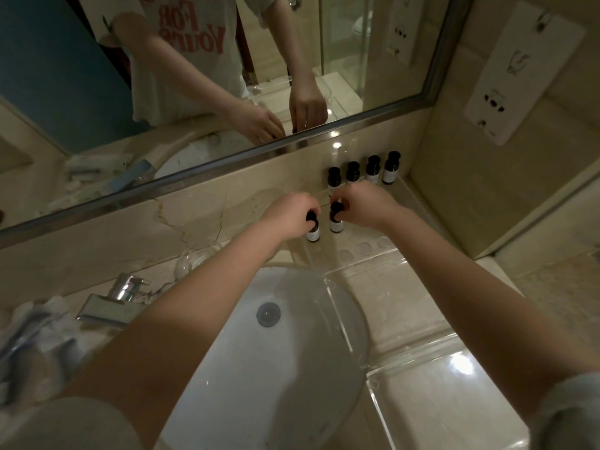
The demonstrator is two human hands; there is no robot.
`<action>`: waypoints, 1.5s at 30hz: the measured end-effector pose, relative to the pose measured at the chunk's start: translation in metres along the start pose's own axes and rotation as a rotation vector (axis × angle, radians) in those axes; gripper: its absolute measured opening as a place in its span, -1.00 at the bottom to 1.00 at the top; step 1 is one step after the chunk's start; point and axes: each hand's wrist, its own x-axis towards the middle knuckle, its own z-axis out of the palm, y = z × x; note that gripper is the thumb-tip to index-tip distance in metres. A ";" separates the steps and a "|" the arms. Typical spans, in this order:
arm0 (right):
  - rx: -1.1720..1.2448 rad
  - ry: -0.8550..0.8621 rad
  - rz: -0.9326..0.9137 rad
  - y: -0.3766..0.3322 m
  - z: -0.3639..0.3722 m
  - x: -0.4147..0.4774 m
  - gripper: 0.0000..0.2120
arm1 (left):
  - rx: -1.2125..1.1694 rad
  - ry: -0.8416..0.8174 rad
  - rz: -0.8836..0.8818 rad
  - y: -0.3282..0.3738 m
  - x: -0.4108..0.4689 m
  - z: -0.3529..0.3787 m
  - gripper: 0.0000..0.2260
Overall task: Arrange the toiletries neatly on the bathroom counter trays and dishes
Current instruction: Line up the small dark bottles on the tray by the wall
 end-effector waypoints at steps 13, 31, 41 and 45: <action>-0.018 0.042 -0.038 -0.006 -0.005 0.019 -0.93 | -0.116 0.140 -0.144 -0.013 0.006 -0.008 -0.79; -0.206 0.001 -0.007 -0.014 -0.005 0.083 -0.84 | -0.022 0.179 -0.145 -0.035 0.047 -0.007 -0.82; -0.188 -0.016 -0.009 -0.014 -0.006 0.083 -0.84 | -0.029 0.211 -0.129 -0.035 0.047 -0.004 -0.82; -0.181 0.006 -0.006 -0.015 -0.008 0.080 -0.82 | -0.025 0.215 -0.138 -0.032 0.047 -0.005 -0.81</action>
